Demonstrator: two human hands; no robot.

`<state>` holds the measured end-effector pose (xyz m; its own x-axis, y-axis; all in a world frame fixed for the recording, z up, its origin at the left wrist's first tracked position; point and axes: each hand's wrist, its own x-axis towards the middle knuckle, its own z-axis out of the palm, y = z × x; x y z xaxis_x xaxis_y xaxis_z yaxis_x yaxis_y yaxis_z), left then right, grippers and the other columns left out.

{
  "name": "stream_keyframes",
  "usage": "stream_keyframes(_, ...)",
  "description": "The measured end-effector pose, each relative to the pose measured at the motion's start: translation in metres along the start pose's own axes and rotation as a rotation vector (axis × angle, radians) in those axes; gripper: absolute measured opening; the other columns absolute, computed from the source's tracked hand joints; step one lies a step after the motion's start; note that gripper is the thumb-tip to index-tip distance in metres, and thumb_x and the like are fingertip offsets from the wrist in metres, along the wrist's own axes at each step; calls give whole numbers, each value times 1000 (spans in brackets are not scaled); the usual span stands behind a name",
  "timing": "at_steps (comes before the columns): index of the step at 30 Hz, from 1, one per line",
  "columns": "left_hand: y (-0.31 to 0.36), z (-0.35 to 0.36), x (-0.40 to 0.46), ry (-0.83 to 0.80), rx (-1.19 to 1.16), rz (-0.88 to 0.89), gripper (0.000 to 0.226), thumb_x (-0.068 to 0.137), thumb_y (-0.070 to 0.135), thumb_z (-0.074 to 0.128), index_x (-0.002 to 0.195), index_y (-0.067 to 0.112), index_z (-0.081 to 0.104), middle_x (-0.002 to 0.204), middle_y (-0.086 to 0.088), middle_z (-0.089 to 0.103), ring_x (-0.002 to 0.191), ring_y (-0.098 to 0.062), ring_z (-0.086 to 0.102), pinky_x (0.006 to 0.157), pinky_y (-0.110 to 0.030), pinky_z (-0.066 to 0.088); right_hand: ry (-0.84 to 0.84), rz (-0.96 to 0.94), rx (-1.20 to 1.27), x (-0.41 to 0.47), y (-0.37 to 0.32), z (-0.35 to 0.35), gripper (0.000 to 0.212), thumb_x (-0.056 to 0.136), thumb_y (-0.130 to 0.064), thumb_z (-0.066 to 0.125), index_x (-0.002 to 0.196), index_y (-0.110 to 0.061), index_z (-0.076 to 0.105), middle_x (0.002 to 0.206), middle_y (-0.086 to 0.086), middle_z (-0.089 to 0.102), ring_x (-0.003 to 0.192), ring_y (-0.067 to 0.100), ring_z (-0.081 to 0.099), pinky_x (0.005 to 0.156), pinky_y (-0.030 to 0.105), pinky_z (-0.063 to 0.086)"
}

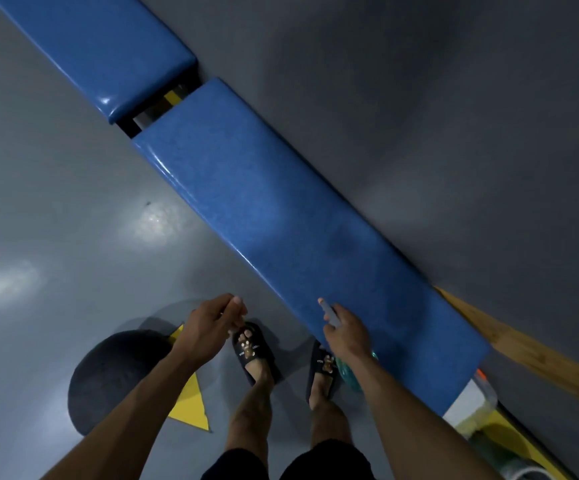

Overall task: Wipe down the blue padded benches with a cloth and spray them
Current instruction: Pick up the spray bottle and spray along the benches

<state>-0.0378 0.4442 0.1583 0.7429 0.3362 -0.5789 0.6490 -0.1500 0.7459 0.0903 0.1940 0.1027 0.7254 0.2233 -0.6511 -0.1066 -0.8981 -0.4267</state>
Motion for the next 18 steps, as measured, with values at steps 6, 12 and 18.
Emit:
stream_keyframes(6, -3, -25, 11, 21, 4, 42, 33, 102, 37, 44, 81, 23, 66, 77, 5, 73, 72, -10, 69, 68, -30, 51, 164, 92, 119, 38, -18, -44, 20, 83, -8, 58, 88, -27, 54, 94, -5, 66, 80, 20, 61, 70, 33, 50)
stream_keyframes(12, 4, -33, 28, 35, 16, 76, 29, 100, 43, 46, 92, 27, 69, 88, 19, 72, 85, -2, 68, 82, -29, 52, 259, 156, 38, 68, -27, -85, 6, 89, -16, 54, 91, -21, 57, 89, -6, 59, 75, 23, 55, 61, 30, 38)
stream_keyframes(18, 17, -37, 54, 2, 76, 77, 26, 100, 49, 43, 94, 38, 66, 89, 16, 73, 86, -2, 68, 83, -29, 53, 129, 57, 94, 64, -35, -65, 15, 87, -12, 54, 95, -25, 57, 102, -12, 64, 86, 18, 62, 77, 41, 53)
